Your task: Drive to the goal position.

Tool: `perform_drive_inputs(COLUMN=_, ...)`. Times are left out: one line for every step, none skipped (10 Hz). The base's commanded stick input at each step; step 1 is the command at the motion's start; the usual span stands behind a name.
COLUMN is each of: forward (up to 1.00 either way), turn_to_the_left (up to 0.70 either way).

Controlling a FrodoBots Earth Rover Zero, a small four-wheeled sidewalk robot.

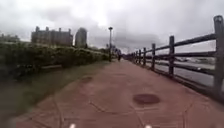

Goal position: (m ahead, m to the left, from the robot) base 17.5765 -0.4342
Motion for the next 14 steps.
perform_drive_inputs(forward=0.95, turn_to_the_left=0.0)
perform_drive_inputs(forward=0.95, turn_to_the_left=0.0)
perform_drive_inputs(forward=0.95, turn_to_the_left=0.0)
perform_drive_inputs(forward=0.95, turn_to_the_left=0.0)
perform_drive_inputs(forward=0.95, turn_to_the_left=0.0)
perform_drive_inputs(forward=0.95, turn_to_the_left=0.0)
perform_drive_inputs(forward=0.95, turn_to_the_left=0.0)
perform_drive_inputs(forward=0.95, turn_to_the_left=0.0)
perform_drive_inputs(forward=0.95, turn_to_the_left=0.0)
perform_drive_inputs(forward=0.95, turn_to_the_left=0.0)
perform_drive_inputs(forward=0.95, turn_to_the_left=0.0)
perform_drive_inputs(forward=0.95, turn_to_the_left=0.0)
perform_drive_inputs(forward=0.95, turn_to_the_left=0.0)
perform_drive_inputs(forward=0.95, turn_to_the_left=0.0)
